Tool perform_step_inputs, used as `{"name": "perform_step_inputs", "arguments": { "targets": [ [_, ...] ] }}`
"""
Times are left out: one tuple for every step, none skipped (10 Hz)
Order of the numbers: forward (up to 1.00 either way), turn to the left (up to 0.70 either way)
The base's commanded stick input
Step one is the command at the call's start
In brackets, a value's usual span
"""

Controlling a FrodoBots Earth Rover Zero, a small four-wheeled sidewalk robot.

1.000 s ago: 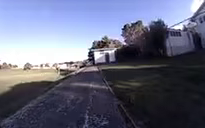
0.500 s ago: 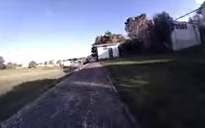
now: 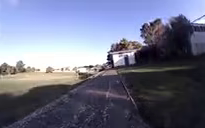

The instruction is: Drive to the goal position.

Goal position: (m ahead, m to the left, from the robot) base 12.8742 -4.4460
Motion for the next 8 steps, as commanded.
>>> {"name": "perform_step_inputs", "arguments": {
  "targets": [
    [0.50,0.00],
    [0.50,0.00],
    [0.50,0.00],
    [0.50,0.00],
    [0.50,0.00],
    [0.50,0.00],
    [0.50,0.00],
    [0.50,0.00]
  ]
}}
